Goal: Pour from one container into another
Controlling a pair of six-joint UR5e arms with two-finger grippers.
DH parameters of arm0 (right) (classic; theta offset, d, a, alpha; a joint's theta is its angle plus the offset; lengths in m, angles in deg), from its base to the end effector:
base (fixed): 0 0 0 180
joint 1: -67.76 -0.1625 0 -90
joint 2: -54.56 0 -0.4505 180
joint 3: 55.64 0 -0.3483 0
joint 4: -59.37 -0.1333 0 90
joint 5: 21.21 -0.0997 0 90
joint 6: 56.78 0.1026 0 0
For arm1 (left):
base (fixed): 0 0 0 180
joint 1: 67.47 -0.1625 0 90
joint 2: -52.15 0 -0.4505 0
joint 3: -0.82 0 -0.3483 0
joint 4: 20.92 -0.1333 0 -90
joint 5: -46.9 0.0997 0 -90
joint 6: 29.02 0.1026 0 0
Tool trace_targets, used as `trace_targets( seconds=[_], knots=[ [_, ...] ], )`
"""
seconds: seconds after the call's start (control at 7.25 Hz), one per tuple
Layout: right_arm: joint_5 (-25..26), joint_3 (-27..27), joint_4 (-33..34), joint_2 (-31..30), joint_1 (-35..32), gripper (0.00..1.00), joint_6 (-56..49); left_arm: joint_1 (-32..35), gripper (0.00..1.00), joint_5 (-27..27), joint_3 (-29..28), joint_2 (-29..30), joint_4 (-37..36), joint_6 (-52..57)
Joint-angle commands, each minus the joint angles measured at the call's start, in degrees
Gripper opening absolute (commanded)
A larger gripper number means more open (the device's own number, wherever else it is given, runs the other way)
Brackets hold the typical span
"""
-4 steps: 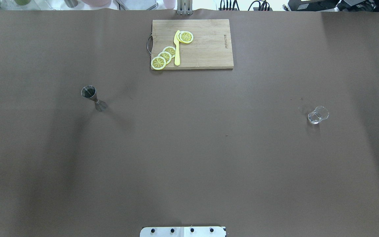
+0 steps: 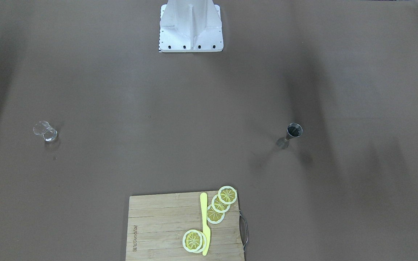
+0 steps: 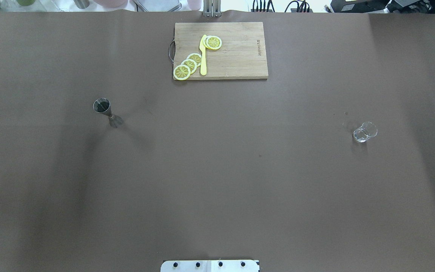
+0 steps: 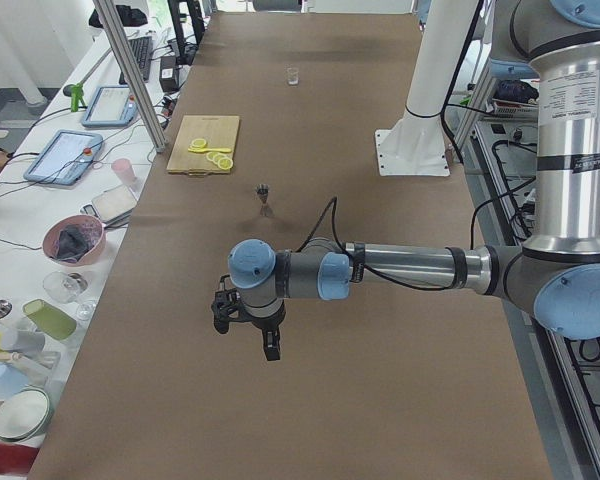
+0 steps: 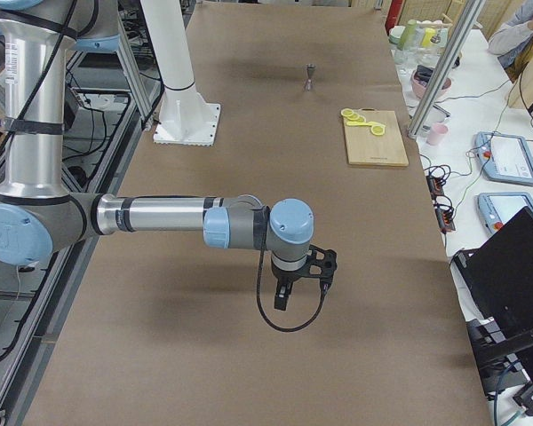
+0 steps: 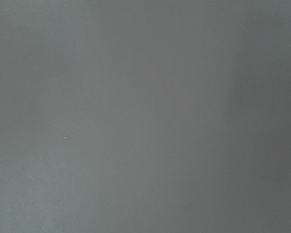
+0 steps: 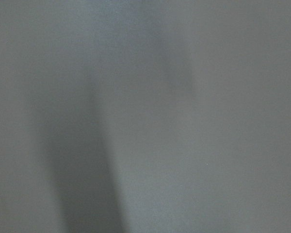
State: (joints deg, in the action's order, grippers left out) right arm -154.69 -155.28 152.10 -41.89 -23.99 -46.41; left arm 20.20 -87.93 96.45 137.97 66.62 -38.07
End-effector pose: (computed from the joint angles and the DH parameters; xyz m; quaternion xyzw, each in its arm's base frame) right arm 0.0748 -0.3953 0.6644 -0.0241 -0.3696 0.0966 0.9238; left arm -0.0441 -0.4159 0.6775 -0.0459 0.3786 -0.0575 0.9226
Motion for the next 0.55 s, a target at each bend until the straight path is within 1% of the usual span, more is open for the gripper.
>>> trace_targets(
  seconds=[0.0,0.41],
  knots=[
    [0.1,0.1,0.0,0.0,0.0,1.00,-0.1,0.0,0.99,0.0,0.0,0.1,0.0,0.0],
    [0.5,0.1,0.0,0.2,0.0,1.00,-0.1,0.0,0.99,0.0,0.1,-0.1,0.0,-0.1]
  ],
)
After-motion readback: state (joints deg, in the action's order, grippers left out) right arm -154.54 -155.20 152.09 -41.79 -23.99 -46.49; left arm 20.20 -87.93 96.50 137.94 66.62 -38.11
